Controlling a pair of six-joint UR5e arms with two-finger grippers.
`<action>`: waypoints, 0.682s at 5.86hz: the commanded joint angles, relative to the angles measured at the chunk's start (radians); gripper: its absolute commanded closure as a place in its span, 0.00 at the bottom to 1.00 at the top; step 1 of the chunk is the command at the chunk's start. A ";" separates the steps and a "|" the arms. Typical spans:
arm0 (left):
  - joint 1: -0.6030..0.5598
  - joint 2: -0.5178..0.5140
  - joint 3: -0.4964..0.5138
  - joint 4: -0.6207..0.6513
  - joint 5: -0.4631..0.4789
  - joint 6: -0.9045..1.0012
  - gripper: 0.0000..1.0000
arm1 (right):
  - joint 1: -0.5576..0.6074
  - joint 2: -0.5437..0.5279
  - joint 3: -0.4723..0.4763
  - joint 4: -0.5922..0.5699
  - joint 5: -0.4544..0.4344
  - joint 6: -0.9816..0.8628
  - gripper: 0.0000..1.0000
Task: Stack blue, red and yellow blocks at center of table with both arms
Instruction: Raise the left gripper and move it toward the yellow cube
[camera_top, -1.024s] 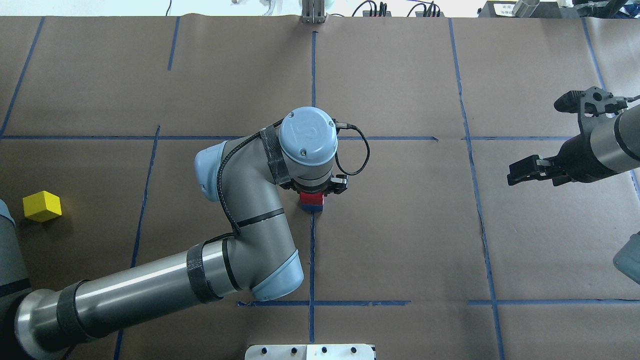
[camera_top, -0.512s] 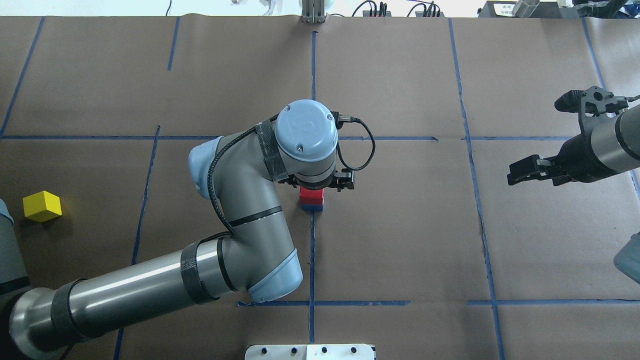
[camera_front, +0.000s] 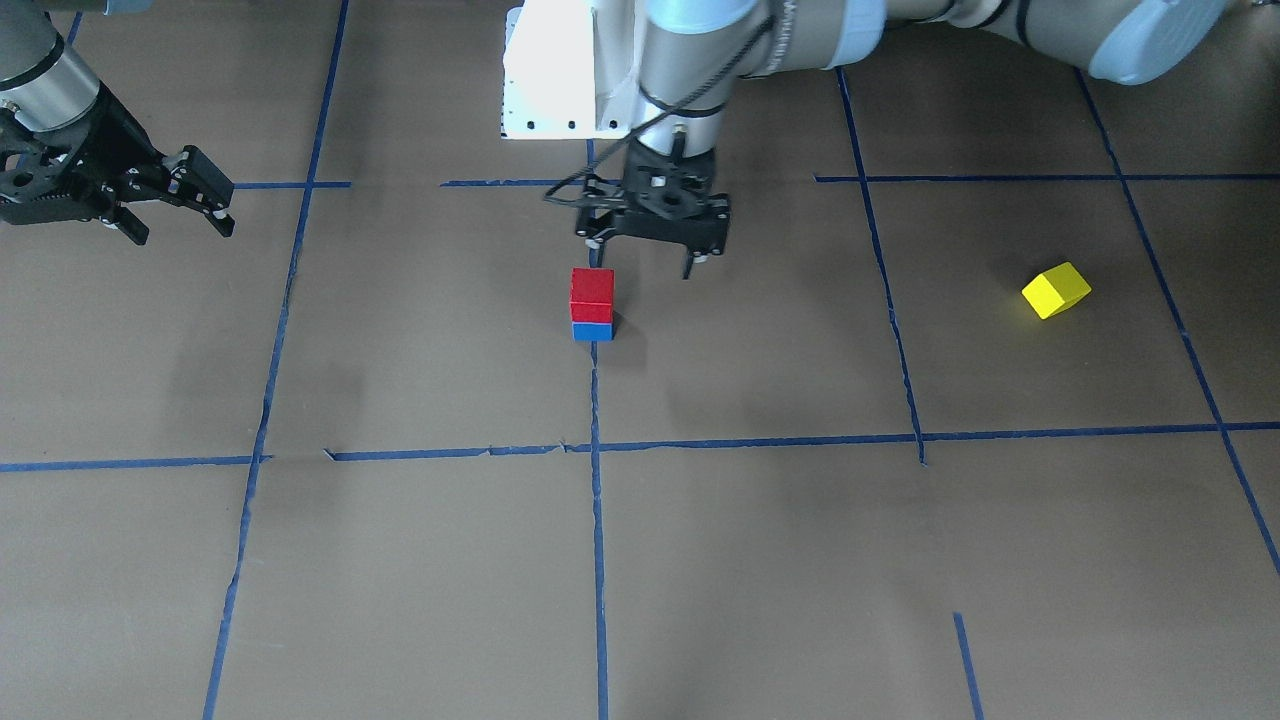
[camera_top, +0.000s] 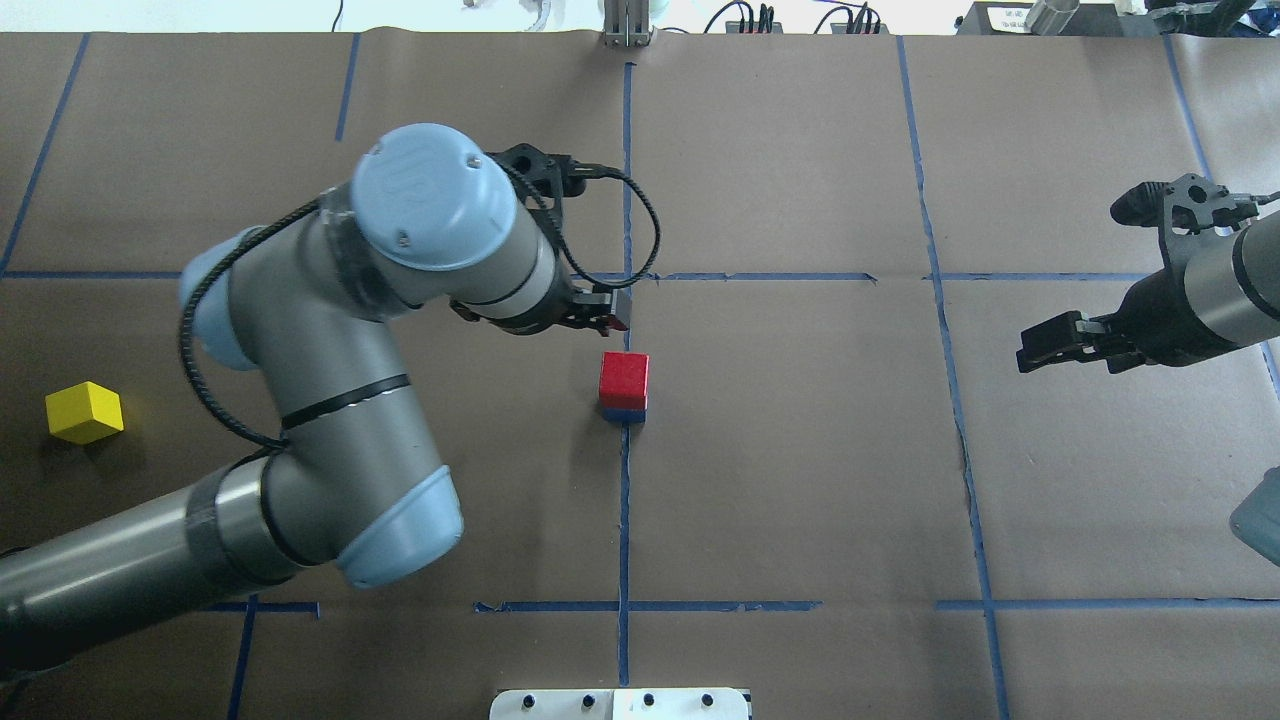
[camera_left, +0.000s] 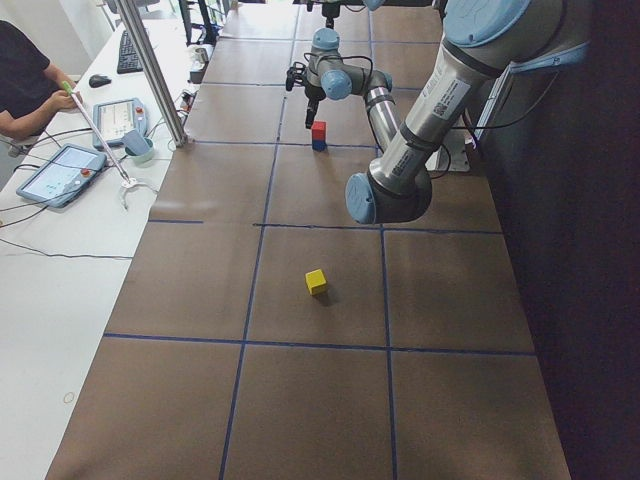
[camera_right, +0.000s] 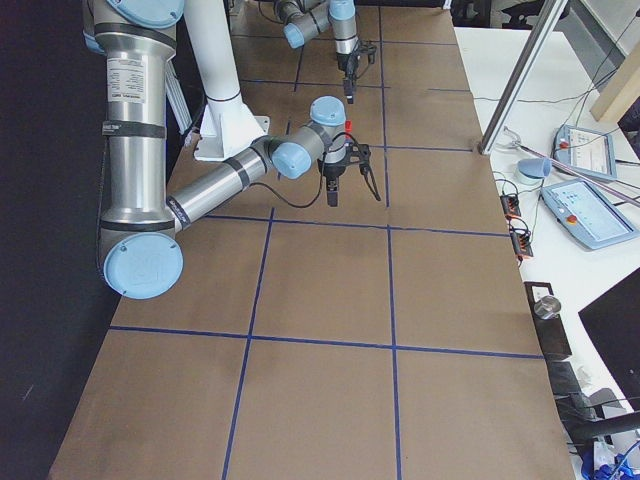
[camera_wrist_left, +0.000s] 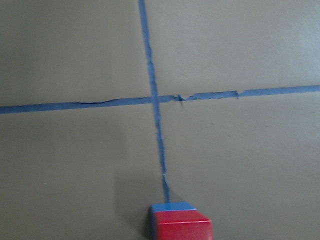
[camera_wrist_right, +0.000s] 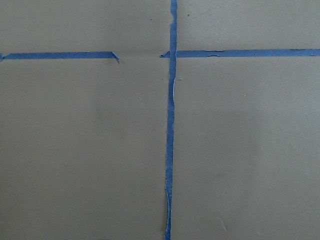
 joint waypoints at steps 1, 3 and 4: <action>-0.141 0.265 -0.152 -0.004 -0.152 0.298 0.00 | 0.010 -0.008 0.004 0.000 0.003 -0.004 0.00; -0.335 0.535 -0.160 -0.037 -0.258 0.736 0.00 | 0.012 -0.014 0.009 0.000 0.003 -0.004 0.00; -0.408 0.617 -0.122 -0.056 -0.261 0.899 0.00 | 0.012 -0.014 0.012 0.000 0.003 -0.004 0.00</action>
